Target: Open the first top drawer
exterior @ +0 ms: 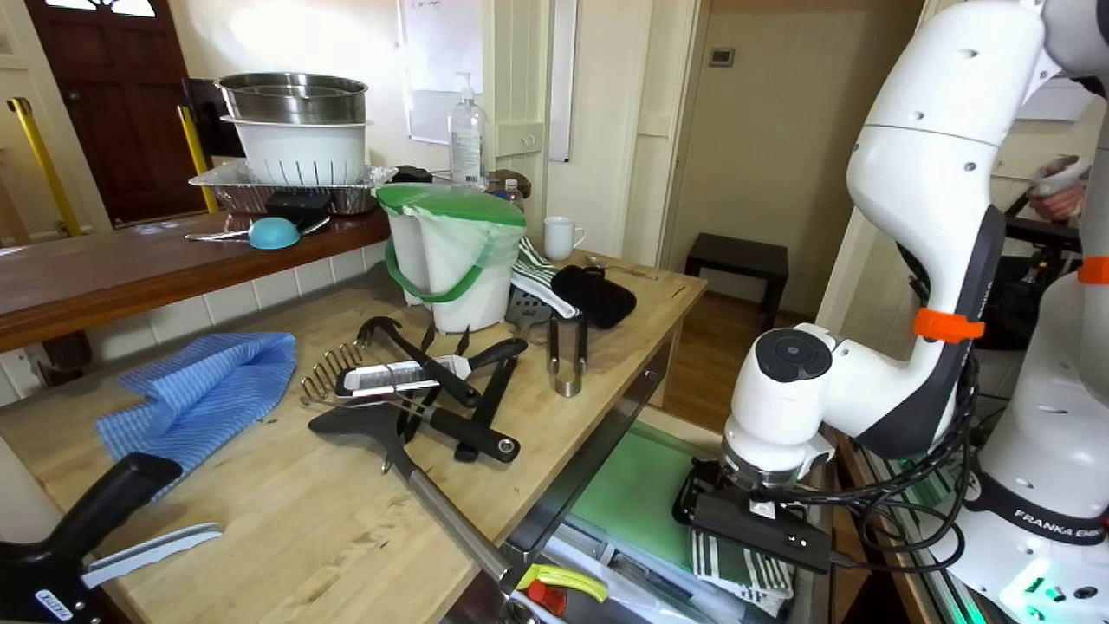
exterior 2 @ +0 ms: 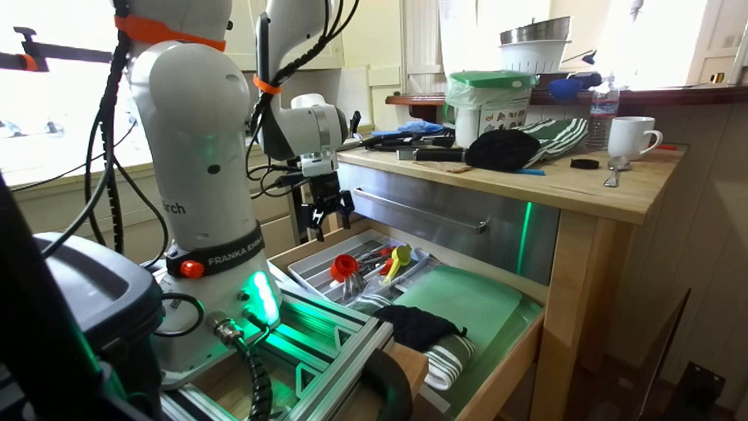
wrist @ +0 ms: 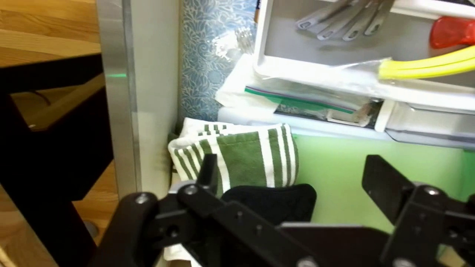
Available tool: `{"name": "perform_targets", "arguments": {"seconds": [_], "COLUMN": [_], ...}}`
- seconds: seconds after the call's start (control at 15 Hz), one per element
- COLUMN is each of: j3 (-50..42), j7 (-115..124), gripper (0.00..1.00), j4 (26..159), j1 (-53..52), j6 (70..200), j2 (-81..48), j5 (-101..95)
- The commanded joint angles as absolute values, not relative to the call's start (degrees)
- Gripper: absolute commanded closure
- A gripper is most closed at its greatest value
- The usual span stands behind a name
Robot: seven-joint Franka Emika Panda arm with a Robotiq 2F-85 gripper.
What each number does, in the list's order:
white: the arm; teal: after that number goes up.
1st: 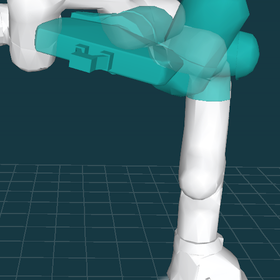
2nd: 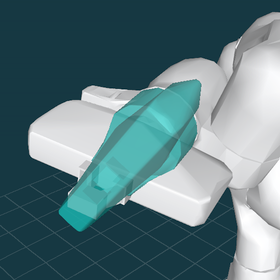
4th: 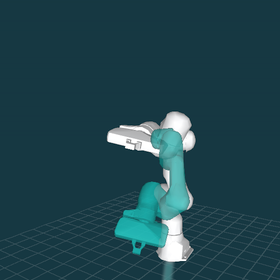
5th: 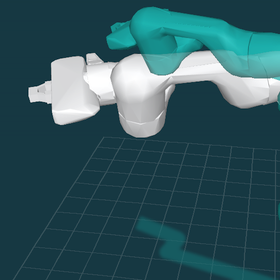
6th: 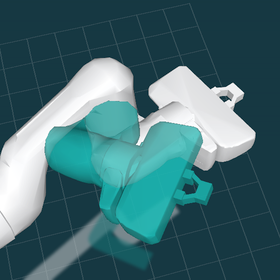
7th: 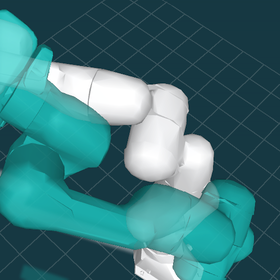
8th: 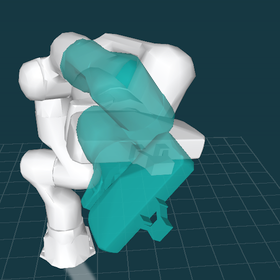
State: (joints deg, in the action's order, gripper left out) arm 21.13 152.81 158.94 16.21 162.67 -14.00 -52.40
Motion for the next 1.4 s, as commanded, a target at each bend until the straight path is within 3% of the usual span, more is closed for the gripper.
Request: {"name": "perform_targets", "arguments": {"seconds": [0.0,0.13,0.47,0.53,0.6,0.73,0.8,1.13,1.27,1.33], "j3": [21.03,19.08,11.88,10.93,9.58,6.68,5.51,0.98,-0.6,-1.56], "j7": [152.58,162.02,155.62,164.79,156.26,162.91,155.83,163.06,155.96,163.21], "gripper": [0.0,0.0,0.0,0.0,0.0,0.0,0.0,0.0,0.0,0.0], "j4": [158.73,158.21,157.16,157.41,157.27,157.41,159.4,157.21,157.42,158.2], "j1": [16.51,13.76,10.25,10.39,9.54,8.91,8.35,6.32,5.29,4.77], "j6": [162.92,166.11,177.68,179.36,179.92,182.27,183.47,182.77,179.95,178.71], "j2": [-15.07,-11.25,-7.51,-7.8,-6.72,-6.24,-4.01,-4.54,-2.4,-0.39], "j5": [-52.44,-58.82,-51.95,-62.06,-54.62,-65.07,-60.24,-72.59,-67.54,-75.65]}}
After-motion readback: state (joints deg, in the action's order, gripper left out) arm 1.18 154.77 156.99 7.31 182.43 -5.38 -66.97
